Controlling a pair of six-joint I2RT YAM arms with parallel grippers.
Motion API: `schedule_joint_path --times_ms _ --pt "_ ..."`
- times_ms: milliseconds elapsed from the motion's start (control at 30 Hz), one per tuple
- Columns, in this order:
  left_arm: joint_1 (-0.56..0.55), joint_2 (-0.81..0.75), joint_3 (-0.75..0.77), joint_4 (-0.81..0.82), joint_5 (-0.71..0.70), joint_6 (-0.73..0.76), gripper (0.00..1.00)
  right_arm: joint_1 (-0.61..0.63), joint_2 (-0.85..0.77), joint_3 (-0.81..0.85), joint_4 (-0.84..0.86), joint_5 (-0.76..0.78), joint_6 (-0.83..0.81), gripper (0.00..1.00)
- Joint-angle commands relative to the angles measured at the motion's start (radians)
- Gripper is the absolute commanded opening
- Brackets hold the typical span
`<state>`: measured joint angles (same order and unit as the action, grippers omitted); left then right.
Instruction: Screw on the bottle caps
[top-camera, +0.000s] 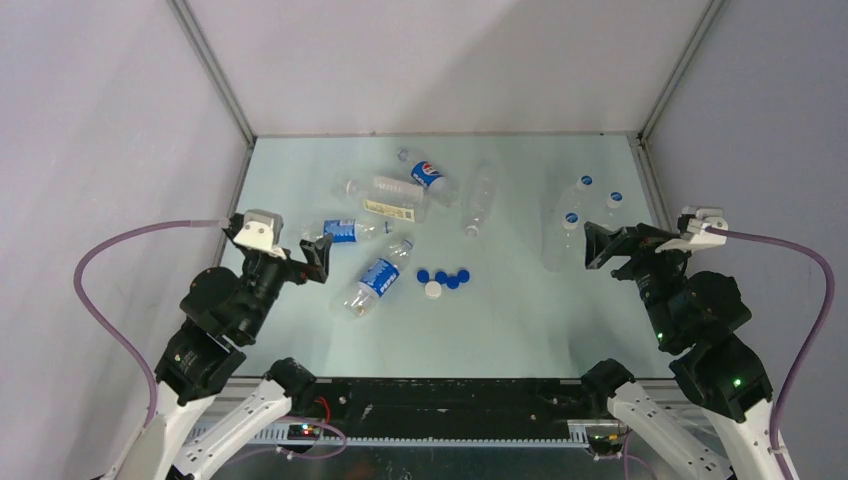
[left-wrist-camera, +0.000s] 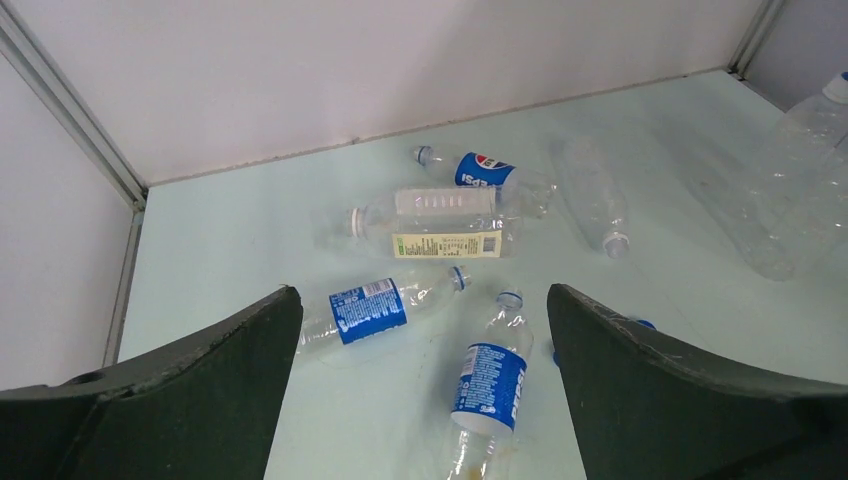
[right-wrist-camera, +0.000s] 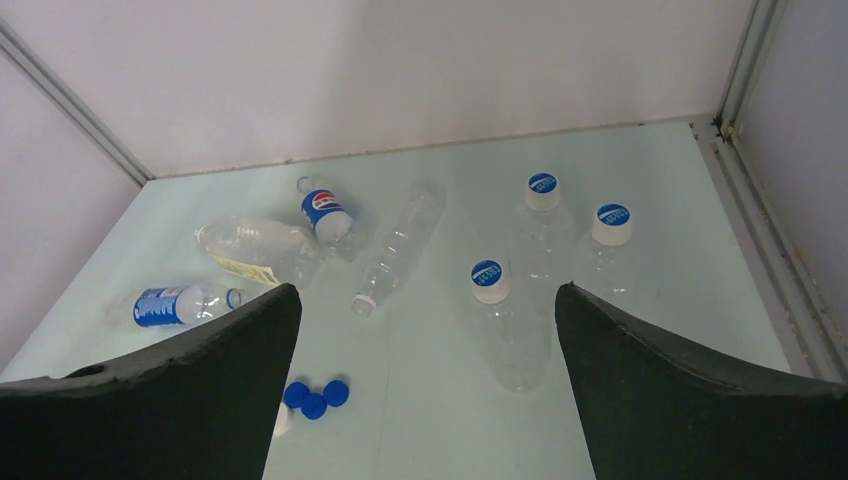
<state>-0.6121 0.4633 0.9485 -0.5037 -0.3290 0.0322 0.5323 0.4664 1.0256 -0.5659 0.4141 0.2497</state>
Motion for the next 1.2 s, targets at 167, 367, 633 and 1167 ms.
schedule_joint_path --times_ms 167,367,633,1167 --pt "0.006 0.045 0.02 -0.036 -0.016 -0.053 1.0 -0.002 0.026 0.0 0.037 -0.092 -0.042 0.99" --pt "0.006 0.165 0.013 -0.073 -0.019 -0.115 1.0 -0.002 0.064 -0.001 0.027 -0.185 -0.036 0.99" --pt "0.007 0.342 -0.011 -0.112 -0.061 -0.289 1.0 -0.002 0.094 -0.001 0.006 -0.285 -0.029 0.99" --pt "0.003 0.879 0.046 -0.136 0.076 -0.316 1.0 -0.001 0.133 -0.002 -0.06 -0.402 -0.027 1.0"
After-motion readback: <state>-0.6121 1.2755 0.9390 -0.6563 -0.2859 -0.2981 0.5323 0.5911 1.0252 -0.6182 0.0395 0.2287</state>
